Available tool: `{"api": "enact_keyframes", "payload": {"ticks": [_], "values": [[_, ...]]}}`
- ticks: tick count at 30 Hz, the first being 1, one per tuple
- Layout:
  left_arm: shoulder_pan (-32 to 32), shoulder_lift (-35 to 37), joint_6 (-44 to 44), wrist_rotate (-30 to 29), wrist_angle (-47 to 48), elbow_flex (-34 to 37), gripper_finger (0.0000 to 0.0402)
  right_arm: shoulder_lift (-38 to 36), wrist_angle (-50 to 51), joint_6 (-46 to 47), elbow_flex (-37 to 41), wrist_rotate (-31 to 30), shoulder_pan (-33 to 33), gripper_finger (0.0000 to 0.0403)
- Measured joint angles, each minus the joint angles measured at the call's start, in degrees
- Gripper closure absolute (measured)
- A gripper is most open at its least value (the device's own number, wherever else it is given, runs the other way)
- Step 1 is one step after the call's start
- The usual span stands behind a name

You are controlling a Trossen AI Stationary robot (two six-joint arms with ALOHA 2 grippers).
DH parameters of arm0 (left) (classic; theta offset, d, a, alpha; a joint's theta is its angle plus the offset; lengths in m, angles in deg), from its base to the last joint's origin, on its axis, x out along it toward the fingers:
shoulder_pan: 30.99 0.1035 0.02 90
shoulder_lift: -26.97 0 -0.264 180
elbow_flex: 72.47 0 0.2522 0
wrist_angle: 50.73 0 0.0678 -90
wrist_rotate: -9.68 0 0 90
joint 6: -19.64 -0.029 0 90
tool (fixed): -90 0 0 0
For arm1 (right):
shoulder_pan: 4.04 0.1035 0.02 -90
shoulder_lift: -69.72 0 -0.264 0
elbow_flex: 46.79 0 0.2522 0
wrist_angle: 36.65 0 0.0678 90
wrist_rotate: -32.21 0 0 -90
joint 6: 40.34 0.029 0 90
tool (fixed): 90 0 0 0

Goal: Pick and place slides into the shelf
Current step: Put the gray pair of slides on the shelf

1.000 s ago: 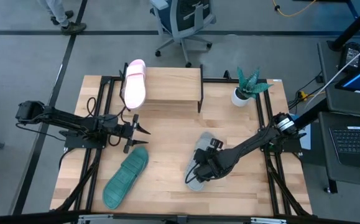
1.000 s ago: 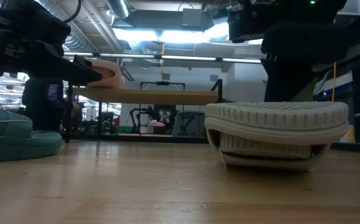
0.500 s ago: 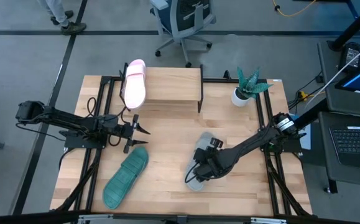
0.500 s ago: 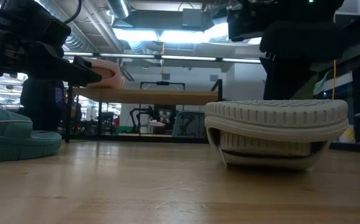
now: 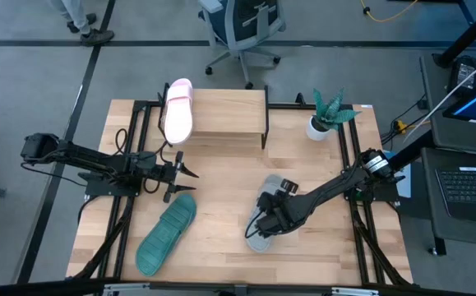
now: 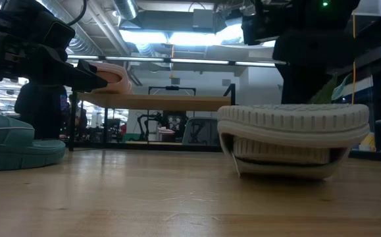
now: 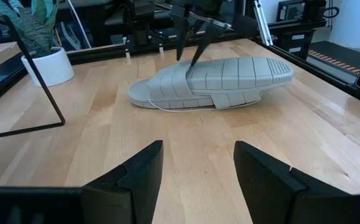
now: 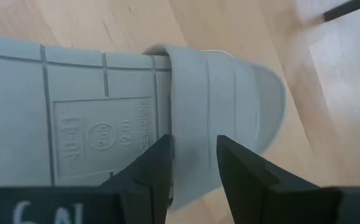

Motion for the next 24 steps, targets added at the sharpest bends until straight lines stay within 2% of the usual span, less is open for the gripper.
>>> {"api": "enact_keyframes", "payload": {"ticks": [18, 24], "values": [[0.0, 0.0, 0.0, 0.0, 0.1, 0.0, 0.0211, 1.3, -2.4, -0.5, -0.1, 0.5, 0.0, 0.0275], [0.0, 0.0, 0.0, 0.0, 0.1, 0.0, 0.0211, 2.1, -2.1, 0.1, -0.2, -1.6, 0.0, 0.0277]]}}
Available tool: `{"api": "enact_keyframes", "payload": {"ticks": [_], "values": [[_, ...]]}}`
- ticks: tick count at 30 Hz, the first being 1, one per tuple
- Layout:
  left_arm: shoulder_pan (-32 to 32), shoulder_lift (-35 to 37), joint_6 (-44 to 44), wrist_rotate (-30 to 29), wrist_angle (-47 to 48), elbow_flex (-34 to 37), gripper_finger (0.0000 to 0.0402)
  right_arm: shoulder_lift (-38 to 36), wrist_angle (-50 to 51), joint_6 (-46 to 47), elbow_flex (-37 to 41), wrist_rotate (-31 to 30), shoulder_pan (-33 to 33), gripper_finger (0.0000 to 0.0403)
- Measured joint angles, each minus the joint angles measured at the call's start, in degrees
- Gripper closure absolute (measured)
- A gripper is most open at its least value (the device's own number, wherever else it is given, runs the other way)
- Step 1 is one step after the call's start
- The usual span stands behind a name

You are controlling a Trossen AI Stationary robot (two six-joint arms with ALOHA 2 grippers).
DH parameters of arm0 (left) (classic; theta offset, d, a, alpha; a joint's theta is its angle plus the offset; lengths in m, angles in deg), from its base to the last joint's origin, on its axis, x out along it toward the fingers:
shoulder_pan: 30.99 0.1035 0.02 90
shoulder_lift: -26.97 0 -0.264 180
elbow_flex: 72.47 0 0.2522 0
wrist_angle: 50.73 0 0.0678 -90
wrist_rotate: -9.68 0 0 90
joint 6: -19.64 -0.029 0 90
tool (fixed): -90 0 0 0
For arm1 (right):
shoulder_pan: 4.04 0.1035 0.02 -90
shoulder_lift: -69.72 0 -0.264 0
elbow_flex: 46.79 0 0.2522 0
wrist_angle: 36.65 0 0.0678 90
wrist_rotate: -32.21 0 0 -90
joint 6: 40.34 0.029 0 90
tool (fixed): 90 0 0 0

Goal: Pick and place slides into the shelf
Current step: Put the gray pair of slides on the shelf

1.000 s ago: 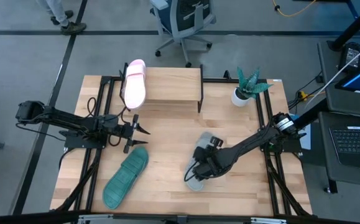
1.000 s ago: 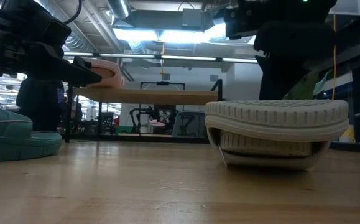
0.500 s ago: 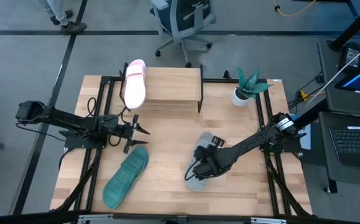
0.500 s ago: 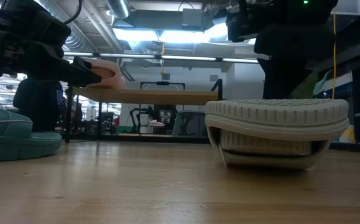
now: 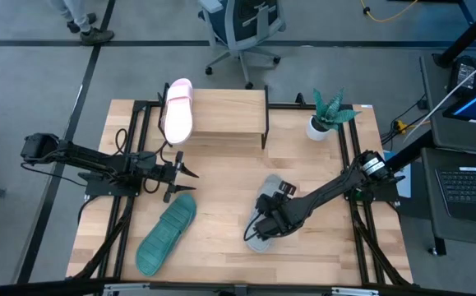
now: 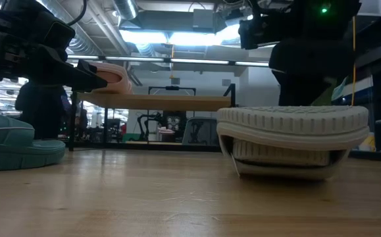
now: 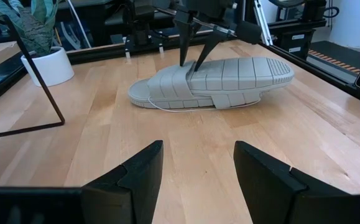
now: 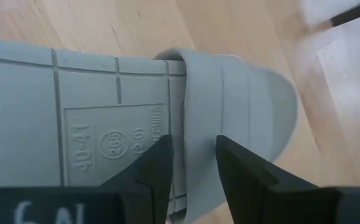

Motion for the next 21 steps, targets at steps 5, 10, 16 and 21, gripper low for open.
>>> {"api": "enact_keyframes", "payload": {"ticks": [5, 10, 16, 21], "values": [[0.0, 0.0, 0.0, 0.0, 0.0, 0.0, 0.0211, 0.0, 0.4, -0.1, 0.0, -1.0, -0.6, 0.0285], [0.0, 0.0, 0.0, 0.0, 0.0, 0.0, 0.0211, 0.1, 0.9, 0.0, 0.0, -2.1, -1.4, 0.0294], [0.0, 0.0, 0.0, 0.0, 0.0, 0.0, 0.0211, 0.1, 1.1, 0.0, 0.0, -2.1, -2.0, 0.0304], [0.0, 0.0, 0.0, 0.0, 0.0, 0.0, 0.0211, 0.1, 1.8, 1.7, 0.1, -2.1, -2.5, 0.0311]]}}
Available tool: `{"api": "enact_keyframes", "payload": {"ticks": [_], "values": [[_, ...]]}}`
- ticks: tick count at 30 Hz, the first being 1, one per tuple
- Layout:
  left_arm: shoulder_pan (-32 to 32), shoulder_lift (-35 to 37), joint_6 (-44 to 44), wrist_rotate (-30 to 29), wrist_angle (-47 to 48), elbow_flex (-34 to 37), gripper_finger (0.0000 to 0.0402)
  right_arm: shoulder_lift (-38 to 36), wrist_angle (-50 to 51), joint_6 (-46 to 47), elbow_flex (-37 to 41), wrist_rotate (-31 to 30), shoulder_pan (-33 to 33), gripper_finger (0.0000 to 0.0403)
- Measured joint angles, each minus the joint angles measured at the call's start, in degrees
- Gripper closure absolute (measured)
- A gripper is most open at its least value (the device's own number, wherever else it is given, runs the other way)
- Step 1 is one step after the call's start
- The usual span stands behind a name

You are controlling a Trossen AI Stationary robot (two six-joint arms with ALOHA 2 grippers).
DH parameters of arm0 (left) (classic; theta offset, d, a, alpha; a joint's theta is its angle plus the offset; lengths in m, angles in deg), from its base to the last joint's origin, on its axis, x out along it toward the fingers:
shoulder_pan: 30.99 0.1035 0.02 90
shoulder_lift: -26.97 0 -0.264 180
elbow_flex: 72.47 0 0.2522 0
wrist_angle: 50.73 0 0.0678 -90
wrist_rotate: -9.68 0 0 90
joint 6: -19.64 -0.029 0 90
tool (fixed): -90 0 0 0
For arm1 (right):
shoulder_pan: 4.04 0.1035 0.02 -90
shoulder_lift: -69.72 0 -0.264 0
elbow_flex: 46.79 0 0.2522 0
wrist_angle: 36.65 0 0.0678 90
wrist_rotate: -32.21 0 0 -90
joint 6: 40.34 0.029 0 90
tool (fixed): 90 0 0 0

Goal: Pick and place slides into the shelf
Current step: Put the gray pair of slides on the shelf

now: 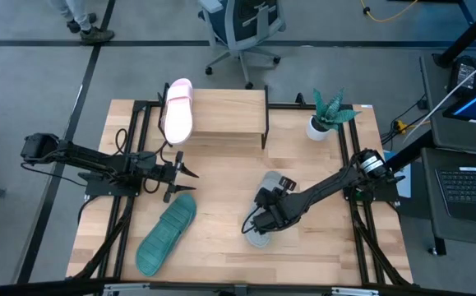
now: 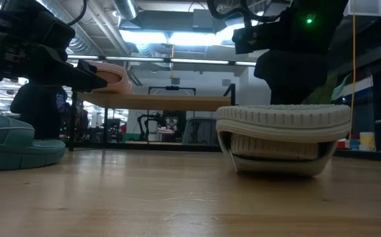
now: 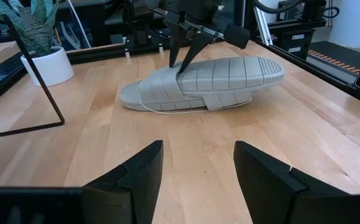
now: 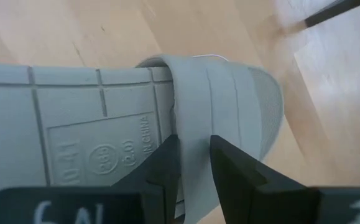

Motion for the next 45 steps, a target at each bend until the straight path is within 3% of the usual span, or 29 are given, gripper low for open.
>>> {"api": "enact_keyframes", "payload": {"ticks": [6, 15, 31, 45], "values": [[0.0, 0.0, 0.0, 0.0, 0.2, 0.0, 0.0211, 0.1, 1.0, 1.2, 0.1, -0.2, -0.2, 0.033], [0.0, 0.0, 0.1, 0.0, 0.4, 0.0, 0.0211, 0.1, 0.5, 1.2, 0.1, 0.1, -0.1, 0.0394], [0.0, 0.0, 0.1, 0.0, 0.4, 0.0, 0.0211, 0.1, 0.6, 1.1, -0.5, 0.2, -0.1, 0.0401], [0.0, 0.0, 0.1, 0.0, 1.5, 0.0, 0.0211, 0.1, 7.5, 0.7, -10.6, -6.5, 1.6, 0.0402]]}}
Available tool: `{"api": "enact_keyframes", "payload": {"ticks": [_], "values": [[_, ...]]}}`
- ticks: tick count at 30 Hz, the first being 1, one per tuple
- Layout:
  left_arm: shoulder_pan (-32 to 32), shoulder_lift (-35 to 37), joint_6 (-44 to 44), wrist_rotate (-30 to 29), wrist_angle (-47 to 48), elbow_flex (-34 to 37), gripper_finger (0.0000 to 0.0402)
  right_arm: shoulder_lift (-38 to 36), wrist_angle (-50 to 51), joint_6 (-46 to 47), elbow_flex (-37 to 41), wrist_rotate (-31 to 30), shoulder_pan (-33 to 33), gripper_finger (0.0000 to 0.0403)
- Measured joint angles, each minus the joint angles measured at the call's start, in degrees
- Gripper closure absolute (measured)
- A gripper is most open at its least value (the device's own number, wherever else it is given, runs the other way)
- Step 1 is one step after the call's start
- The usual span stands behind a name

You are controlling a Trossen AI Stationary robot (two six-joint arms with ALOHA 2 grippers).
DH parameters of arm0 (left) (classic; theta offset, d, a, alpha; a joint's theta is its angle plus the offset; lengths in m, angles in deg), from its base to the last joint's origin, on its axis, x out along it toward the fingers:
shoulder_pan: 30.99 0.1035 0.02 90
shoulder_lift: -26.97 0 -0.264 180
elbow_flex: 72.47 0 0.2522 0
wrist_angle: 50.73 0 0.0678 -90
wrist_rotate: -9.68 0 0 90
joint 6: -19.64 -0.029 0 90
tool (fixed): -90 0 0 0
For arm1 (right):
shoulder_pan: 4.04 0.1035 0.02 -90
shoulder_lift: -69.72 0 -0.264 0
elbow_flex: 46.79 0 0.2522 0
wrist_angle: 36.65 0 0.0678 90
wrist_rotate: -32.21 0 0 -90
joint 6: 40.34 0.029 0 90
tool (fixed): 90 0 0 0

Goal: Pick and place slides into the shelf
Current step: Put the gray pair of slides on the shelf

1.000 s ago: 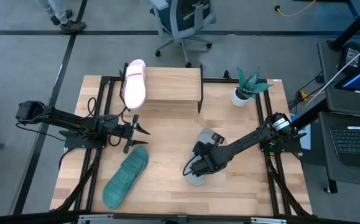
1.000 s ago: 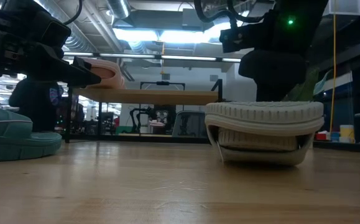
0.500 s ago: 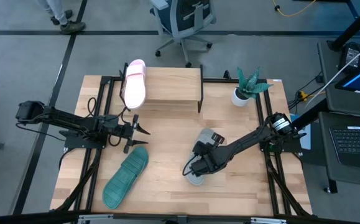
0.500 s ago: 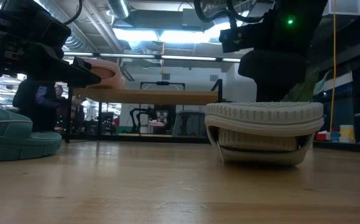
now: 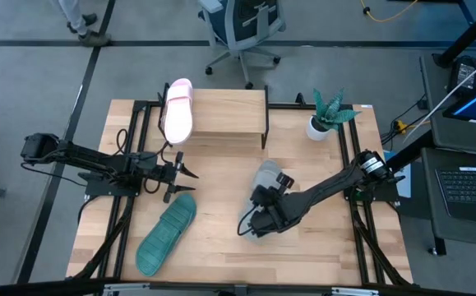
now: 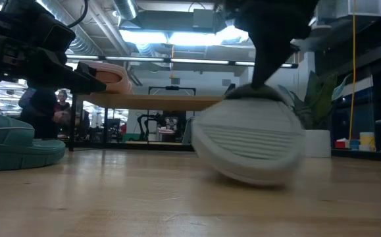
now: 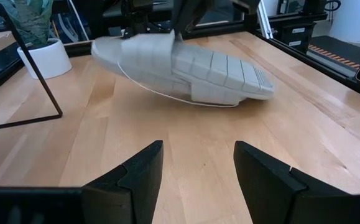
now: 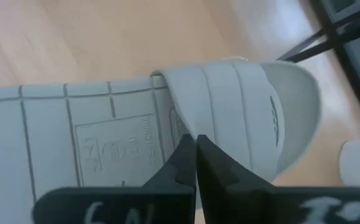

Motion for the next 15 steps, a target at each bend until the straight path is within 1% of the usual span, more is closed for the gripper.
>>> {"api": "enact_keyframes", "payload": {"ticks": [7, 15], "values": [[0.0, 0.0, 0.8, 0.0, 0.2, 0.0, 0.0211, 0.0, 1.2, -1.3, -2.2, -2.0, 0.2, 0.0402], [0.0, 0.0, 0.9, 0.0, 0.2, 0.0, 0.0211, 0.0, 1.2, -1.4, -2.3, -3.2, 0.2, 0.0402]]}}
